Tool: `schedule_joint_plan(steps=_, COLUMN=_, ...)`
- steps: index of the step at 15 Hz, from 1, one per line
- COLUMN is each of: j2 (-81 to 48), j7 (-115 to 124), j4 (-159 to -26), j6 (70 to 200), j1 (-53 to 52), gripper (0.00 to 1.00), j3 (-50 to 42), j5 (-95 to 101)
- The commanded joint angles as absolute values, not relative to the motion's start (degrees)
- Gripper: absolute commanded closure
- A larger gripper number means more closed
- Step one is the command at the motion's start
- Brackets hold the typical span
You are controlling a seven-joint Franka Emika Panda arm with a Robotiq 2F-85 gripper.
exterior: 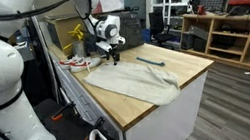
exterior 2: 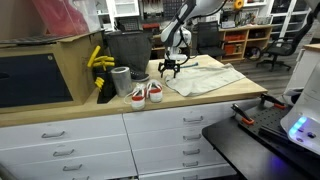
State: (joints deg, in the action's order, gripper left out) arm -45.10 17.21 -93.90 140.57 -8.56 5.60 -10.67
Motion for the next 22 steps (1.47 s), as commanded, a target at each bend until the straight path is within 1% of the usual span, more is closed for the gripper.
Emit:
schedule_joint_plan(steps=1, j2=-45.76, j7=15.9, j4=-92.21, j6=139.55, j1=-7.73, gripper=0.0, j3=6.53, j5=-12.45)
schedule_joint_plan(steps=13, j2=-45.03, j7=15.07, j4=-93.77, j6=143.2, j1=-9.35, gripper=0.0, j3=10.37, j5=-14.44)
schedule_joint_plan(steps=18, j2=-43.86, j7=16.54, j4=-94.39, j6=145.5, j1=-9.06, gripper=0.0, j3=7.42, j5=-13.38)
schedule_joint_plan(steps=22, j2=-43.15, j7=17.52, j4=-94.65, j6=143.99, j1=-8.22, gripper=0.0, j3=4.39, j5=-12.72)
